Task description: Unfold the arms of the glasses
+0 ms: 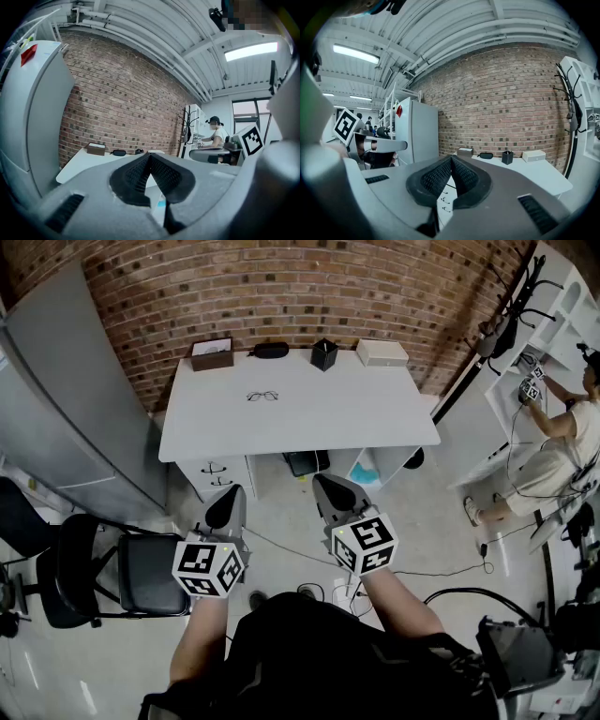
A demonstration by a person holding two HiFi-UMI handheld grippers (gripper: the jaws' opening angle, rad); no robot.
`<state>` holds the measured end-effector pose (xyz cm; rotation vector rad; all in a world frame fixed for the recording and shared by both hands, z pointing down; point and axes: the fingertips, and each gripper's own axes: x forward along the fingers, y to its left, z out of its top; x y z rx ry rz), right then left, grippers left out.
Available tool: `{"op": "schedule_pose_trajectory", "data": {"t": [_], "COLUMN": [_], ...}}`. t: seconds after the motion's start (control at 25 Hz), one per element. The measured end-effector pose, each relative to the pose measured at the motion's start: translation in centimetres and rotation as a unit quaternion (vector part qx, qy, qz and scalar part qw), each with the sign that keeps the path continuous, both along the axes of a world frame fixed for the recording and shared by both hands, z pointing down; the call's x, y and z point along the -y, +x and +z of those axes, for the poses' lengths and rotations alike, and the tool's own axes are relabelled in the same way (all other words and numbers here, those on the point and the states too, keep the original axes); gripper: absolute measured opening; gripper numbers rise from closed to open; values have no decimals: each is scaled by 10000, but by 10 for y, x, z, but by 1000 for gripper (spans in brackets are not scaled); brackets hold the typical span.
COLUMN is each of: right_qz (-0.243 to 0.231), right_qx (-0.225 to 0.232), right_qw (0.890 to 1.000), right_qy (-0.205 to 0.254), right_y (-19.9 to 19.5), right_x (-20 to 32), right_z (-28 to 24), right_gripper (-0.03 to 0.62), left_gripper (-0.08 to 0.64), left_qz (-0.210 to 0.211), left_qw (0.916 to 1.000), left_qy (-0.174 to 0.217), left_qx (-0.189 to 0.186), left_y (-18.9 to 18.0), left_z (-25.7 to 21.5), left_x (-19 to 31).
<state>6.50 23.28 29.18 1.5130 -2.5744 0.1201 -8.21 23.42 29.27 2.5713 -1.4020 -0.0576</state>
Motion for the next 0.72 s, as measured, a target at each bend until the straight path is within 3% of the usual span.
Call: {"op": "schedule_pose_trajectory", "data": {"t": [0.56,0.72], "right_qz": [-6,141], "right_qx": [117,-120], "right_qw": [9999,9998], "right_qy": [2,73], "right_y": [-2,-6], "right_x": [6,10], "right_z": [-4,-6], "right_gripper": [9,9], "left_gripper": [8,8], "left_qz": [47,88], "left_qw": [10000,9999], "left_qy": [-50,-70], "left_qx": [-8,-81], "left_y": [-4,-8], "left_z": [2,2], "left_x": [7,11]}}
